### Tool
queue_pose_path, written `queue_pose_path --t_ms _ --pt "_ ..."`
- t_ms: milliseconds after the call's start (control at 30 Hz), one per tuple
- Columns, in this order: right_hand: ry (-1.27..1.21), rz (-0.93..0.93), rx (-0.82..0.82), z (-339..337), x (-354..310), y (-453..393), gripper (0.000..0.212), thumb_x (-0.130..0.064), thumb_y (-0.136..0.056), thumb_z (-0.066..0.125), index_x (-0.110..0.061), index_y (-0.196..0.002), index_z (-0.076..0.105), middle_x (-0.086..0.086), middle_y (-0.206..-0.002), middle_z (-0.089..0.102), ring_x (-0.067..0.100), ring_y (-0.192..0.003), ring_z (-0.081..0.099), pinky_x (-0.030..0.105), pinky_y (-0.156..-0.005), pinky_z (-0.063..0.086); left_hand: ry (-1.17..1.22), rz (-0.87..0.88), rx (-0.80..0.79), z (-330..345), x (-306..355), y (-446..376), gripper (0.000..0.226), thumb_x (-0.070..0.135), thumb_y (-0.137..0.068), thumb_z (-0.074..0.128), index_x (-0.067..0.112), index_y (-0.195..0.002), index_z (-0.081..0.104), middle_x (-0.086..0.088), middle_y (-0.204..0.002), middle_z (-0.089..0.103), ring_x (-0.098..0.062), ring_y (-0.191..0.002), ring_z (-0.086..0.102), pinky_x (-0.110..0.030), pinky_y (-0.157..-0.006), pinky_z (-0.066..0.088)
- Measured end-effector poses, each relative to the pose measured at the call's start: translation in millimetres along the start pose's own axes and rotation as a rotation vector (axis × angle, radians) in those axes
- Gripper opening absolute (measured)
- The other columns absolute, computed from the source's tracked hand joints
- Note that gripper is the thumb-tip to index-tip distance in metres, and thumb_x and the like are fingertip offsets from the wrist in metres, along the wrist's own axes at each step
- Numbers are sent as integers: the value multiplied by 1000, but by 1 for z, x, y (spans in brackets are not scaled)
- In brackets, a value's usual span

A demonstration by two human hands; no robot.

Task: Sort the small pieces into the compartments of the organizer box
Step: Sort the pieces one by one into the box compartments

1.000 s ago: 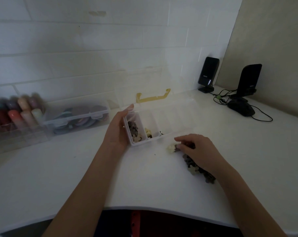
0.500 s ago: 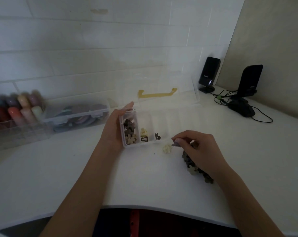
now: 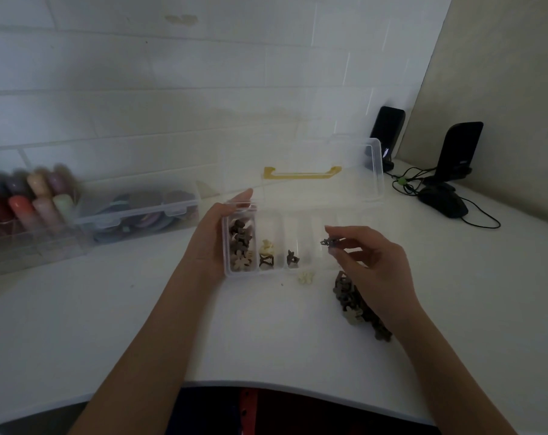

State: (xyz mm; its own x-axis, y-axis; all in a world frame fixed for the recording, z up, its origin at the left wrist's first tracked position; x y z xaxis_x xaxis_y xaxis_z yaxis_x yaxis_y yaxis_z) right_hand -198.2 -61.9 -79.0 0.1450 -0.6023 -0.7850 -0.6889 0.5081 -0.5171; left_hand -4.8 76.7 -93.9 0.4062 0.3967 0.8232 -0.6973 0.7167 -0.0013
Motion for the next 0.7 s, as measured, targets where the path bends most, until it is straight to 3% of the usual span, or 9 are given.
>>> queue_pose_path --t_ms 100,233,467,700 --pt "44 -6 24 0 0 0 32 -2 -80 68 -25 -103 68 -7 -93 64 9 -79 63 22 -67 54 2 5 -13 2 1 2 57 30 -54 65 20 -110 70 -3 -101 70 -23 -88 67 -39 -81 50" --pt "150 -62 22 1 0 1 21 -9 -78 72 -25 -91 68 -9 -86 64 9 -75 60 15 -59 47 -20 7 -17 2 1 3 52 27 -62 60 20 -112 69 -3 -101 70 -23 -90 65 -40 -81 49" --pt "199 -64 18 3 0 1 21 -10 -79 71 -29 -82 63 -12 -89 66 10 -75 57 14 -56 39 -28 2 4 2 0 3 62 32 -55 65 19 -115 69 -10 -116 62 -30 -108 53 -52 -104 35" --pt "236 -45 55 2 -2 3 13 -19 -78 71 -29 -81 63 -21 -84 65 10 -75 56 14 -61 36 -22 -11 3 3 1 5 54 30 -56 64 21 -108 72 -9 -114 64 -30 -108 53 -53 -107 32"
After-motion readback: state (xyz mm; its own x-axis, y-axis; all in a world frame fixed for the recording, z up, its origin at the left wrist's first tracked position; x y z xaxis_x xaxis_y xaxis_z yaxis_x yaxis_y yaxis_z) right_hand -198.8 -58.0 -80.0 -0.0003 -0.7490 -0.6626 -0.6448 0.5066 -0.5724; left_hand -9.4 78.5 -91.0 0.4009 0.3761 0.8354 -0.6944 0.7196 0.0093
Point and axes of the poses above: each hand's wrist, its own y-axis away from the middle knuckle, its own z-axis out of the palm, x = y × z, the point moved 1 cm from there along -y, towards the middle knuckle
